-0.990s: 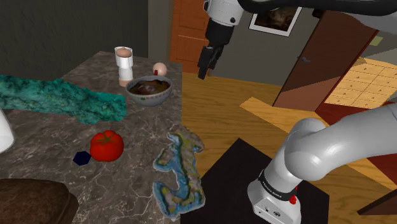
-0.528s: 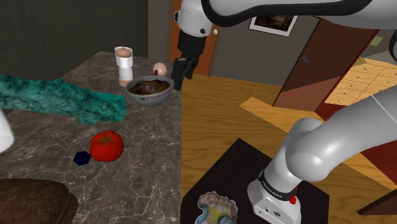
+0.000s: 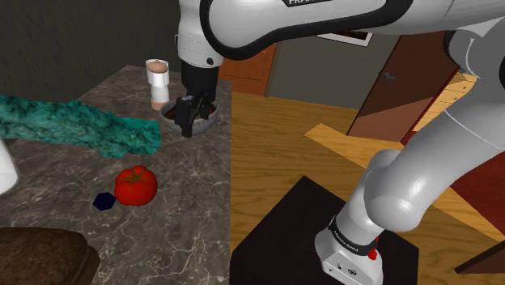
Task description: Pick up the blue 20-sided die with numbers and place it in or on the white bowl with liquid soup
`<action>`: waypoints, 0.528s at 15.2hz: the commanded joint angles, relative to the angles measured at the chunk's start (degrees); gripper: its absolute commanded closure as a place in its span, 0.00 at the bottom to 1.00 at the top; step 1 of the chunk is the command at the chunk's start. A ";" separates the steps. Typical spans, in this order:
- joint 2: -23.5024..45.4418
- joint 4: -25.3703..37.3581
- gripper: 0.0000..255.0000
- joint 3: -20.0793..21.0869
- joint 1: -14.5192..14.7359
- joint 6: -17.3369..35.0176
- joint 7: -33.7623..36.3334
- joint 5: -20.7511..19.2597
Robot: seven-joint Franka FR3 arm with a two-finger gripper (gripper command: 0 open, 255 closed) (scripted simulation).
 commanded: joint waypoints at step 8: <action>16.57 11.12 0.00 5.25 3.70 3.18 4.97 -3.86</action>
